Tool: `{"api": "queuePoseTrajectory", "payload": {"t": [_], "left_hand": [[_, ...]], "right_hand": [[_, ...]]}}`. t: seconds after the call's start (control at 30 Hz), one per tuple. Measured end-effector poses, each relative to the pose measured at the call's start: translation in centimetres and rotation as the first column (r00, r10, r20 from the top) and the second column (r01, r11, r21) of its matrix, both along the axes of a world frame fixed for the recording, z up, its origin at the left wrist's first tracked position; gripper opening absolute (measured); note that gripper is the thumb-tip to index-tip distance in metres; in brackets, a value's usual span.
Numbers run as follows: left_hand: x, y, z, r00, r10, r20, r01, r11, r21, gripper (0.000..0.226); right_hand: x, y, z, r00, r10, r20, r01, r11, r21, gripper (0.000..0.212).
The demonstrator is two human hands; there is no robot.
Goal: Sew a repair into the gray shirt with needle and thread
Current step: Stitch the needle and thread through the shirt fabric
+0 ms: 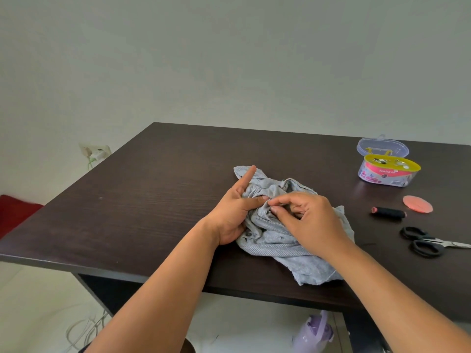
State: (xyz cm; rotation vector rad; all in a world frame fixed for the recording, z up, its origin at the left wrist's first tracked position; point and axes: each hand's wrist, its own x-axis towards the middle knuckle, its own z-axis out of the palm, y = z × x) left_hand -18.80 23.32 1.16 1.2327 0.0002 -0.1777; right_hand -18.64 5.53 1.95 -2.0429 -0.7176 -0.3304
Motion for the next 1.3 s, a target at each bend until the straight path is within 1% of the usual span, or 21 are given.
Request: {"api": "queuePoseTrajectory", "payload": {"t": [0.1,0.23,0.3,0.37,0.4,0.43,0.5,0.53,0.57,0.63,0.67,0.7,0.73,0.8,0.9,0.97,1.03,1.13,1.17,1.3], "left_hand": [[0.0,-0.1,-0.1,1.000,0.002,-0.002,-0.002,1.000,0.009,0.080],[-0.1,-0.3,-0.2,0.999,0.038,-0.010,-0.037,0.999,0.031,0.085],[0.1,-0.3,-0.2,0.997,0.077,-0.017,-0.076,0.996,0.051,0.082],[0.1,-0.4,-0.2,0.989,0.151,-0.002,-0.149,0.978,0.143,0.076],[0.1,-0.3,-0.2,0.979,0.200,0.029,-0.200,0.946,0.256,0.073],[0.0,-0.2,-0.1,0.968,0.239,0.071,-0.248,0.890,0.382,0.070],[-0.7,-0.1,0.3,0.936,0.319,0.146,-0.340,0.724,0.600,0.054],[-1.1,-0.3,0.6,0.916,0.355,0.188,-0.386,0.645,0.660,0.048],[-1.5,-0.4,0.7,0.890,0.384,0.246,-0.440,0.578,0.687,0.045],[-2.6,-1.0,0.8,0.824,0.404,0.397,-0.558,0.456,0.694,0.042],[-3.3,-1.5,0.8,0.791,0.402,0.461,-0.606,0.407,0.684,0.038],[-4.0,-2.1,0.8,0.762,0.402,0.507,-0.643,0.381,0.665,0.033],[-4.6,-2.6,0.7,0.755,0.396,0.522,-0.653,0.383,0.654,0.028],[-5.7,-3.8,0.7,0.776,0.371,0.510,-0.630,0.429,0.647,0.024],[-6.1,-4.8,0.4,0.836,0.357,0.418,-0.546,0.458,0.701,0.035],[-5.9,-5.0,0.2,0.862,0.372,0.345,-0.495,0.472,0.729,0.038],[-5.6,-5.0,0.1,0.867,0.383,0.318,-0.480,0.474,0.738,0.031],[-5.5,-5.0,0.2,0.859,0.391,0.329,-0.491,0.454,0.743,0.013],[-5.5,-4.9,0.2,0.856,0.396,0.333,-0.497,0.454,0.739,0.010],[-5.3,-4.7,0.2,0.846,0.422,0.326,-0.510,0.462,0.726,0.009]], "right_hand": [[0.0,0.1,-0.2,0.999,-0.019,0.033,0.019,1.000,-0.008,0.012],[-0.1,-0.1,-0.1,0.999,-0.049,0.020,0.049,0.999,-0.001,0.010],[-0.1,-0.1,-0.1,0.999,-0.048,0.002,0.048,0.999,0.017,0.010],[0.0,-0.2,-0.2,0.998,-0.058,-0.012,0.059,0.998,0.033,0.010],[0.1,-0.2,-0.2,0.998,-0.064,-0.012,0.064,0.997,0.039,0.009],[0.2,-0.2,-0.2,0.998,-0.069,-0.014,0.070,0.997,0.045,0.009],[0.3,-0.2,-0.3,0.996,-0.084,-0.023,0.086,0.995,0.059,0.009],[0.4,-0.2,-0.3,0.995,-0.093,-0.023,0.094,0.993,0.065,0.009],[0.4,-0.1,-0.3,0.995,-0.099,-0.023,0.101,0.993,0.069,0.010],[0.4,0.0,-0.3,0.993,-0.111,-0.034,0.114,0.990,0.089,0.010],[0.5,0.0,-0.3,0.992,-0.115,-0.043,0.119,0.988,0.101,0.010],[0.6,0.0,-0.4,0.992,-0.119,-0.052,0.124,0.986,0.112,0.010],[0.7,0.0,-0.4,0.991,-0.121,-0.063,0.128,0.984,0.121,0.011],[0.7,0.0,-0.4,0.988,-0.123,-0.091,0.135,0.981,0.137,0.012],[0.9,-0.1,-0.5,0.984,-0.119,-0.133,0.139,0.978,0.153,0.010],[0.9,-0.1,-0.4,0.984,-0.122,-0.132,0.142,0.978,0.151,0.010],[0.9,-0.2,-0.3,0.985,-0.120,-0.121,0.136,0.981,0.139,0.009],[0.8,-0.3,-0.2,0.987,-0.110,-0.114,0.125,0.983,0.132,0.008],[0.8,-0.3,-0.2,0.987,-0.111,-0.114,0.126,0.983,0.132,0.008],[0.7,-0.3,-0.2,0.986,-0.121,-0.114,0.135,0.984,0.119,0.008]]}}
